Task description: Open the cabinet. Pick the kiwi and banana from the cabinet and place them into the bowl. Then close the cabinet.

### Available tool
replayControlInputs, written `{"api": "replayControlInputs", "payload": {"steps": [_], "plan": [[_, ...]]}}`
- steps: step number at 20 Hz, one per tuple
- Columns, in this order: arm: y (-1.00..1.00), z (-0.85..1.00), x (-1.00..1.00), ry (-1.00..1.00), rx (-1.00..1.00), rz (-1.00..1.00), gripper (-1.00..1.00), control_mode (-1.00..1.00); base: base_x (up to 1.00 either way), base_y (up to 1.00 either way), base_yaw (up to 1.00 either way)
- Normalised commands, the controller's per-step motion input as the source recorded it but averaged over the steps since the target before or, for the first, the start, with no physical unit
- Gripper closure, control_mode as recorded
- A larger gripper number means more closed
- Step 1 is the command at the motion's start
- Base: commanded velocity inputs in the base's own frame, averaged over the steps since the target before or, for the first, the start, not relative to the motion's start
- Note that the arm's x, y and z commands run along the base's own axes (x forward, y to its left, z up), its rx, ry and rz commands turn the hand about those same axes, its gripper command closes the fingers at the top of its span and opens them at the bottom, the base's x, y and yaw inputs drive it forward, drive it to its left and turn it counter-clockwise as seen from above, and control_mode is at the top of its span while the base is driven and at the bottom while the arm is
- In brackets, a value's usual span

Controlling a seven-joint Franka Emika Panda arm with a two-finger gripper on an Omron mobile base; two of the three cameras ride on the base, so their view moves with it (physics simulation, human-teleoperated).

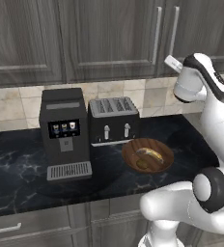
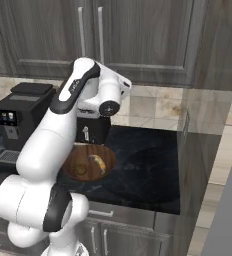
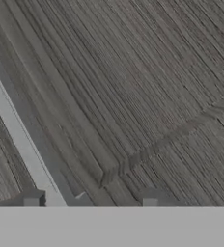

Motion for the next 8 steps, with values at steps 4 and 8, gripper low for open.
{"api": "replayControlInputs", "payload": {"steps": [4,8], "plan": [[0.95,-0.4,1.0,0.02,-0.13,-0.27,-1.0,-1.0,0.0,0.0,0.0],[0.98,-0.25,1.0,0.06,-0.18,-0.19,-1.0,-1.0,0.0,0.0,0.0]]}}
